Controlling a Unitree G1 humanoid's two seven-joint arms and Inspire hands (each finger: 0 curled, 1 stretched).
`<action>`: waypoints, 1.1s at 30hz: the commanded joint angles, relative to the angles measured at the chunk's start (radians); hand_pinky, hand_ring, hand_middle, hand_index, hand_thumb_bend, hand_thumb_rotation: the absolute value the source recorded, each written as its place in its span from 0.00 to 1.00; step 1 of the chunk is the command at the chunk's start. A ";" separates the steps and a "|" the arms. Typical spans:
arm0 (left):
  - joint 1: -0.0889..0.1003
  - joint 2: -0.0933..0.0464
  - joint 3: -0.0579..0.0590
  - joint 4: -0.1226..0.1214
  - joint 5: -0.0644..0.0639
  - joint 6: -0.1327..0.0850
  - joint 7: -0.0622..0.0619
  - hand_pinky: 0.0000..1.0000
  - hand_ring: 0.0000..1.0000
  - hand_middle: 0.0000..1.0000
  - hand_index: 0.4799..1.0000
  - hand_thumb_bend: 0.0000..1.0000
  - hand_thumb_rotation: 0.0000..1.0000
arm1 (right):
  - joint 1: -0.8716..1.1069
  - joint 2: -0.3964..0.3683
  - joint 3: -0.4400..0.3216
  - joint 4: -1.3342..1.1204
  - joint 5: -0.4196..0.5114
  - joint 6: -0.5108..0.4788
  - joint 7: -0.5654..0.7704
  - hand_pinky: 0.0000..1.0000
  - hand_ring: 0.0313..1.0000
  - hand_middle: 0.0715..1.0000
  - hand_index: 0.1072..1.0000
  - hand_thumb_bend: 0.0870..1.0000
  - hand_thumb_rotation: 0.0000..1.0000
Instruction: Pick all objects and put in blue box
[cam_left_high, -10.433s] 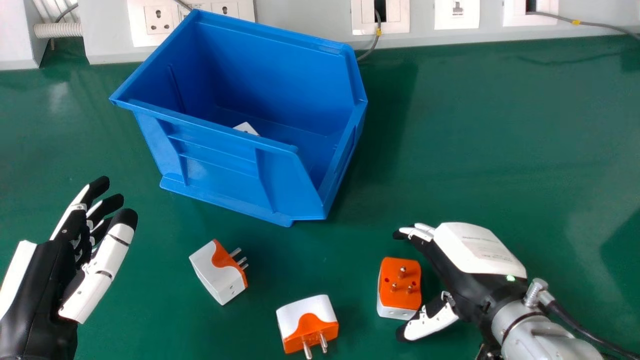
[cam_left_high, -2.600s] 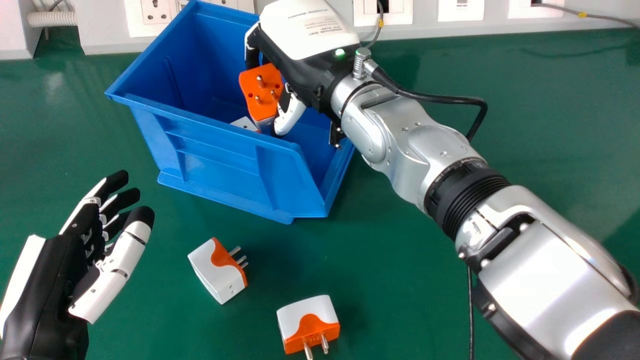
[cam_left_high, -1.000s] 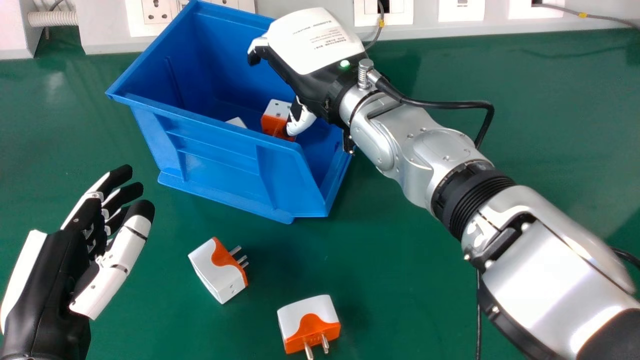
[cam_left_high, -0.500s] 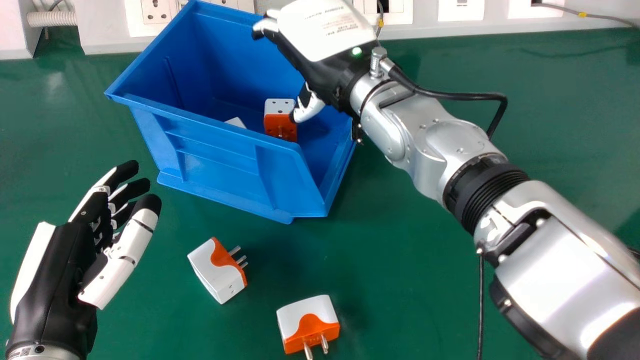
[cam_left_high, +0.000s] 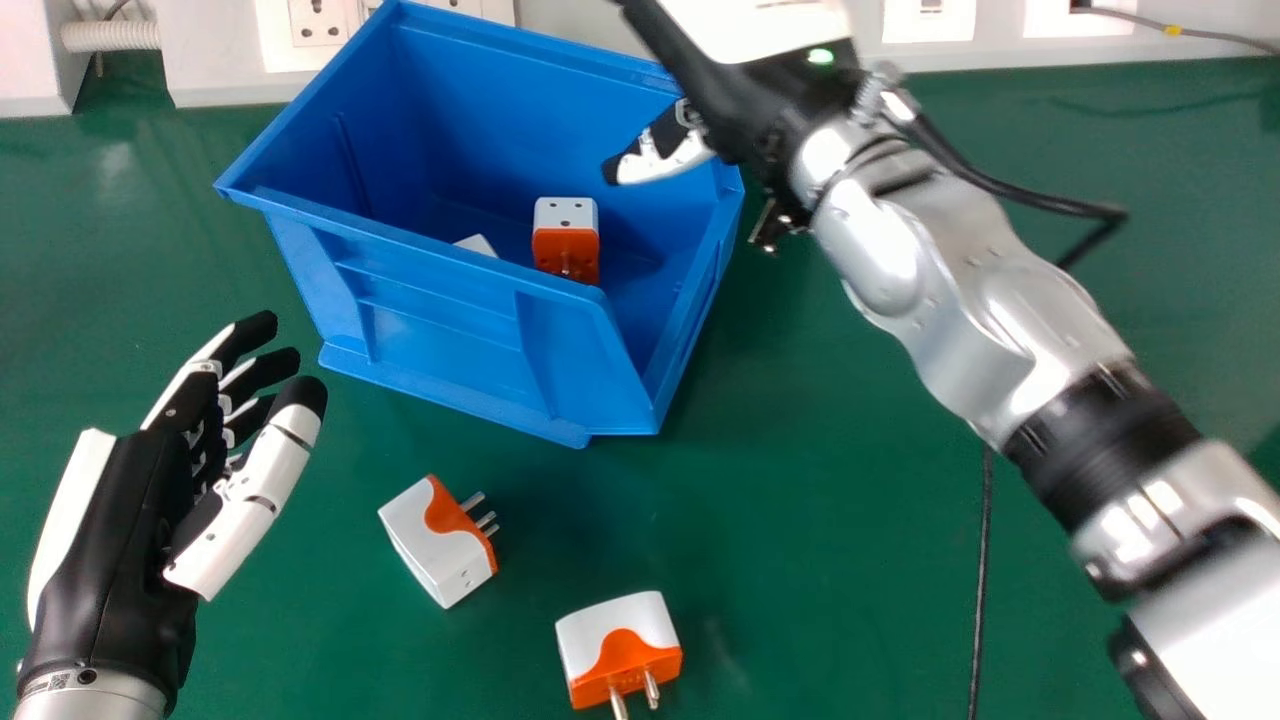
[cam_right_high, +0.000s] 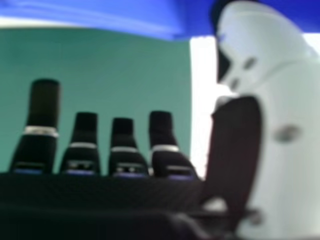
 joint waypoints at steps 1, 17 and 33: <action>-0.006 0.011 0.005 0.005 0.002 -0.010 0.000 0.75 0.84 0.88 0.80 0.38 0.62 | 0.070 -0.025 -0.055 -0.173 0.007 0.048 0.021 0.73 0.86 0.87 0.80 0.27 0.00; 0.010 0.000 0.017 -0.005 -0.016 -0.013 -0.004 0.75 0.85 0.88 0.81 0.37 0.62 | 0.729 -0.038 -0.291 -0.889 -0.045 0.170 0.005 0.71 0.84 0.86 0.78 0.58 0.00; 0.024 0.007 0.020 0.000 -0.020 -0.038 -0.008 0.75 0.85 0.88 0.80 0.36 0.61 | 1.170 0.130 -0.266 -1.047 -0.100 0.190 -0.022 0.70 0.84 0.85 0.78 0.62 0.00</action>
